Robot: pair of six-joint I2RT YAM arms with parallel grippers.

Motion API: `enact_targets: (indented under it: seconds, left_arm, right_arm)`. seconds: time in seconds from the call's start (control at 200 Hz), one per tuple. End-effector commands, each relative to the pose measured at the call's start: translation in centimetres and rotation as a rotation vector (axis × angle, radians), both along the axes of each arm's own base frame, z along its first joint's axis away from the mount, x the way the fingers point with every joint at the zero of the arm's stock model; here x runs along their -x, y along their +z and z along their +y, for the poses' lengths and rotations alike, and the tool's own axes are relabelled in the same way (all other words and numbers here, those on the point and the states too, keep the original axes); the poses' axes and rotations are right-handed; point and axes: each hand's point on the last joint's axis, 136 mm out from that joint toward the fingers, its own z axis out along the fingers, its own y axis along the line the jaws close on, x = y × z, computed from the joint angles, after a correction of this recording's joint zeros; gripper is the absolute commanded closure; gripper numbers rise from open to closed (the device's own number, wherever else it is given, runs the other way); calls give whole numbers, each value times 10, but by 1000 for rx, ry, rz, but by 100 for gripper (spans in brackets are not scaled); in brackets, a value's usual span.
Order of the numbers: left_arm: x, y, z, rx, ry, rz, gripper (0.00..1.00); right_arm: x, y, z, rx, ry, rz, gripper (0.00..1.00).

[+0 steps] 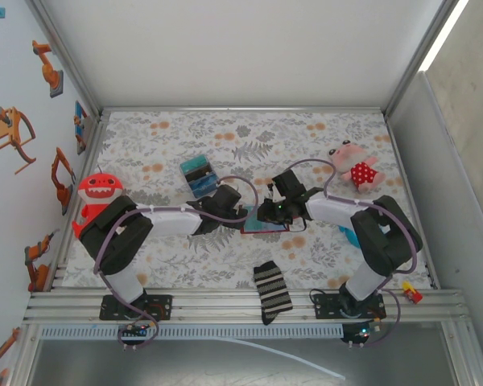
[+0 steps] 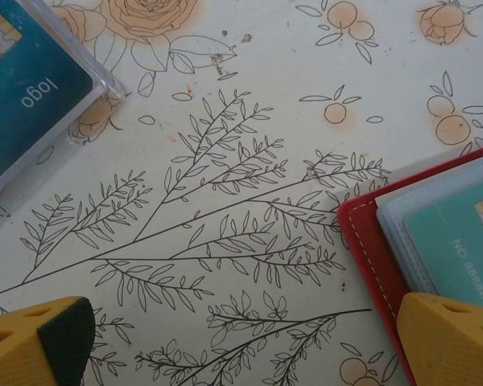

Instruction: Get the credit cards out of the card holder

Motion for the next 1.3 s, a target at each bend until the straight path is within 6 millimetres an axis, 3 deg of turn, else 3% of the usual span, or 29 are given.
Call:
enact_targets:
  seconds: [0.0,0.471,0.631,1.097,1.292]
  left_arm:
    - [1,-4,-3,-23,-14,21,3]
    - [8,-12,6,-86,-17,51,3]
    - [8,-10,6,-90,-20,48,3]
    - [9,-9,6,-104,-20,43,3]
    - [8,-7,7,-111,-14,35,3]
  right_arm:
    - [3,-10,-5,18,-23,37,81]
    - [7,-15,-3,-10,-29,54,83]
    - [7,-10,5,-65,-23,46,85]
    - [5,-2,0,-85,-37,16,100]
    - [5,9,4,-147,-22,-2,98]
